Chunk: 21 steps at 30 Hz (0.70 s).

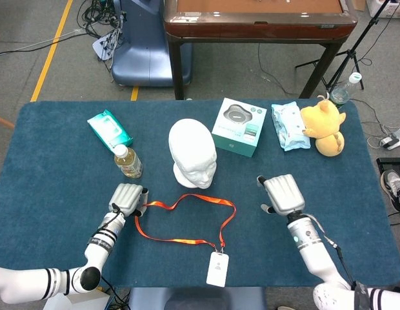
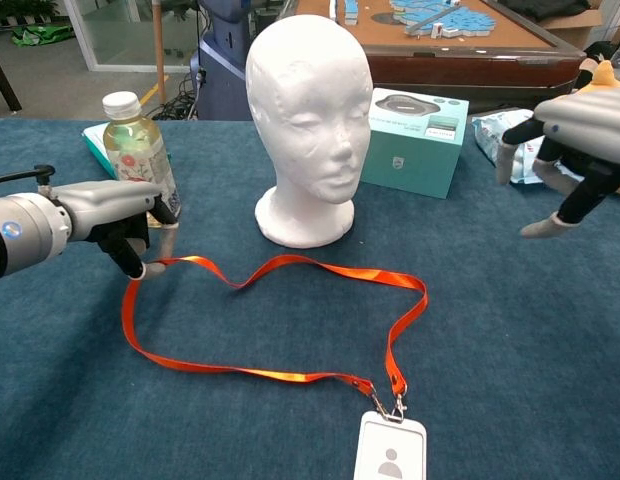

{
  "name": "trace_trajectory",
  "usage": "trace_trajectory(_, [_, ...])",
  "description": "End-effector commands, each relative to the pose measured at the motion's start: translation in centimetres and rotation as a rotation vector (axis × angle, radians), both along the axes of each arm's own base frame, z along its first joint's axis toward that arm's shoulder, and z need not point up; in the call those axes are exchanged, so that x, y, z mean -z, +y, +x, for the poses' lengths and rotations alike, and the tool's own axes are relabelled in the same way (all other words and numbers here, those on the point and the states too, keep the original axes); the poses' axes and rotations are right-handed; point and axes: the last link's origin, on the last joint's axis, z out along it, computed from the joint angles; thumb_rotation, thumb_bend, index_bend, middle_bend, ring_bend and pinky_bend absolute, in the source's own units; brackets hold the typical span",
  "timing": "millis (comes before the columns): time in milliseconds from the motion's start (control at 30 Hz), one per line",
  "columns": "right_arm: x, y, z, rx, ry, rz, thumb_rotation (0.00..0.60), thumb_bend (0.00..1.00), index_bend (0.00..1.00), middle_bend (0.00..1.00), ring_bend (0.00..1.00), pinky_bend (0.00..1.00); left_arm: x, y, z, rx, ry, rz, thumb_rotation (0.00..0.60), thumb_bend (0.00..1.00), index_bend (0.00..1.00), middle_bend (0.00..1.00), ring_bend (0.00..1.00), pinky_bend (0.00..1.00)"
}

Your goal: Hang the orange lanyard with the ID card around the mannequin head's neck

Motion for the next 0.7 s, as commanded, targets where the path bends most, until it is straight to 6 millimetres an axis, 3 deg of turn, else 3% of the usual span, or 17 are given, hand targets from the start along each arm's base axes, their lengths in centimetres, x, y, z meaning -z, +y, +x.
trace_trajectory(33, [2.0, -0.8, 0.9, 0.001, 0.032, 0.033, 0.6, 0.11, 0.46, 0.87, 0.87, 1.0, 0.1, 0.0, 0.0, 0.004, -0.001, -0.004, 0.6, 0.36, 0.61, 1.0, 1.0, 1.0])
trace_trajectory(700, [9.0, -2.8, 3.2, 0.048, 0.072, 0.119, 0.6, 0.11, 0.52, 0.88, 0.89, 1.0, 0.2, -0.3, 0.1, 0.015, -0.006, -0.001, 0.6, 0.36, 0.61, 1.0, 1.0, 1.0])
